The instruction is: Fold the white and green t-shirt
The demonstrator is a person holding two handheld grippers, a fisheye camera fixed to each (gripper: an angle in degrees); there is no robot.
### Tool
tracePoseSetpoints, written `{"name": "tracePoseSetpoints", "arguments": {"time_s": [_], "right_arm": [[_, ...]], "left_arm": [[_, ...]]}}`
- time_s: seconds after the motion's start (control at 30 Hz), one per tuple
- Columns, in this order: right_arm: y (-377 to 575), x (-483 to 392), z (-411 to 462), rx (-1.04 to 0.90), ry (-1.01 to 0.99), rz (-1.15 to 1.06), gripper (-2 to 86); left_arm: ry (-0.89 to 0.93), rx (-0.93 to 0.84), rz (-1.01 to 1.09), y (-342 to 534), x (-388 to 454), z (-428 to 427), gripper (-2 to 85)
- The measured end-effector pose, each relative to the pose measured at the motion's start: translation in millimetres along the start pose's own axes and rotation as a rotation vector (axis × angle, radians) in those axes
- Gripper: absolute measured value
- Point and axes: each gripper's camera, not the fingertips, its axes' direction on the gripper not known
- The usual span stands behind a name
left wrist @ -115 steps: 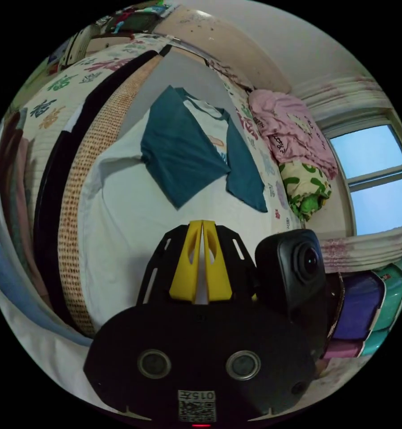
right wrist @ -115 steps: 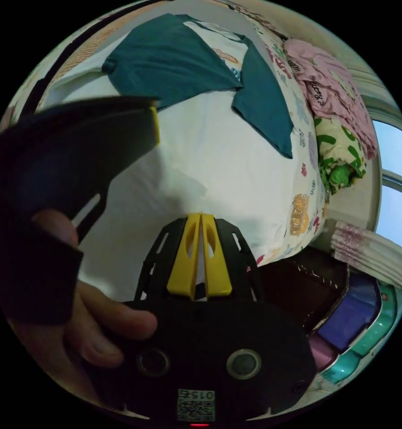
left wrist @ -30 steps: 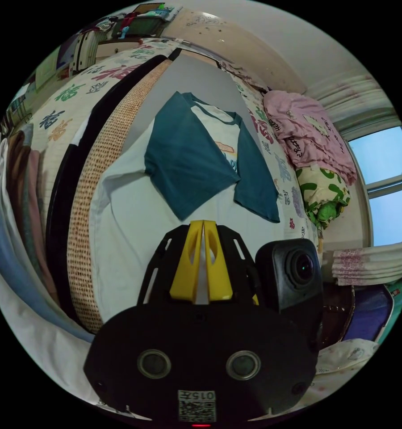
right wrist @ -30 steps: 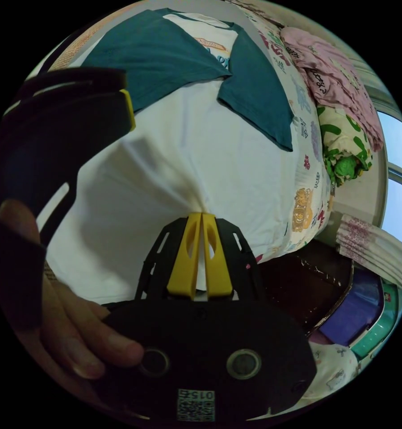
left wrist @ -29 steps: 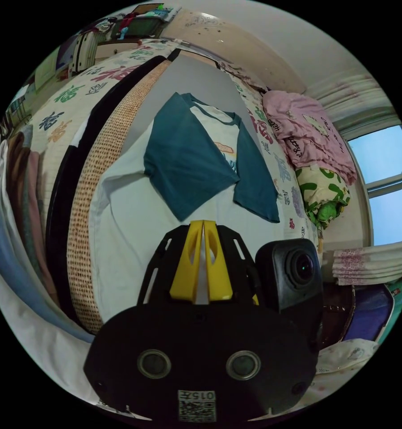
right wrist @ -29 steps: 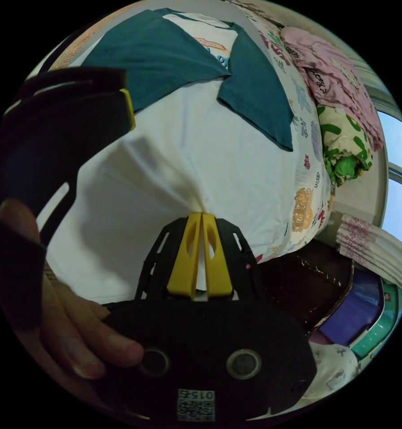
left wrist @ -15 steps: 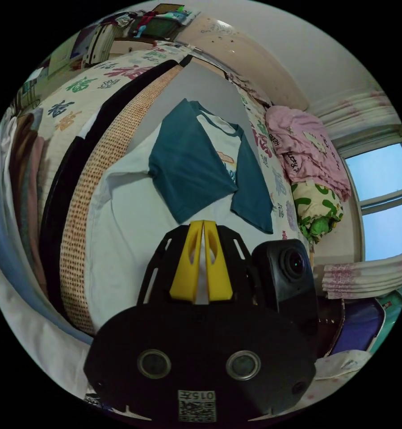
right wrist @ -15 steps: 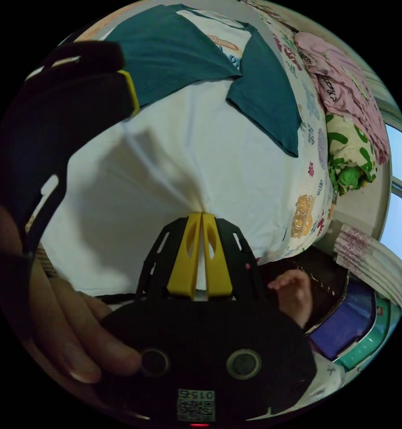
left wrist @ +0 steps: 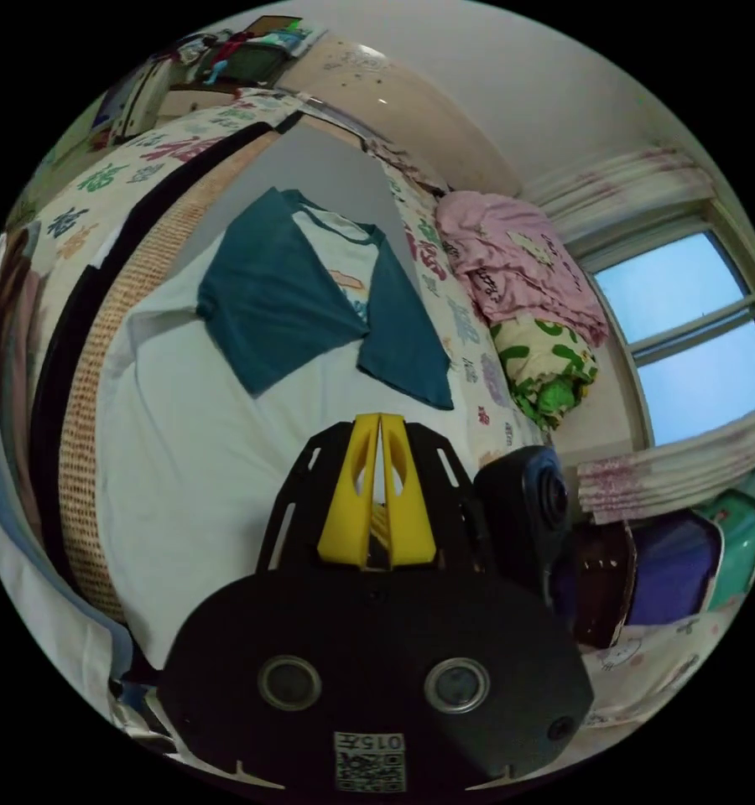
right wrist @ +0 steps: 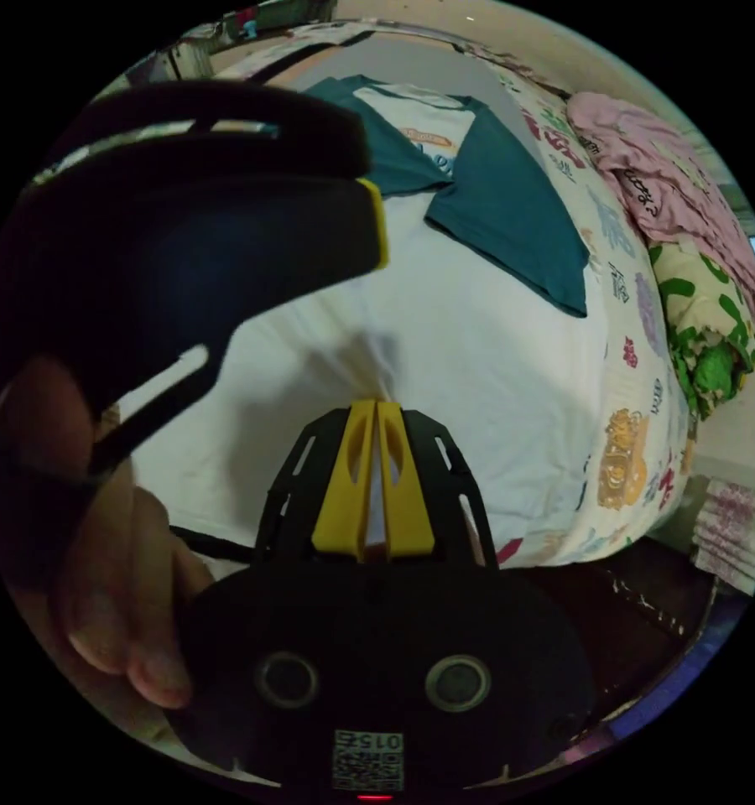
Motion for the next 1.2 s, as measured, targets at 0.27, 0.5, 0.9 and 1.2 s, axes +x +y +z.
{"name": "tracePoseSetpoints", "arguments": {"time_s": [0.27, 0.5, 0.9, 1.2], "right_arm": [[120, 187, -140, 0.045, -0.519, -0.102, -0.9], [225, 383, -212, 0.105, -0.539, 0.232, 5.3], [305, 412, -271, -0.141, -0.401, 0.212, 5.4], [383, 429, -351, -0.162, -0.337, 0.204, -1.0]], "left_arm": [[-0.416, -0.045, 0.269, 53, -7, -49, 8.2], [-0.511, -0.264, 0.206, 109, -25, -33, 8.7], [-0.569, -0.396, 0.327, 89, -4, -27, 0.0], [-0.659, -0.473, 0.399, 88, -3, -13, -0.3]]}}
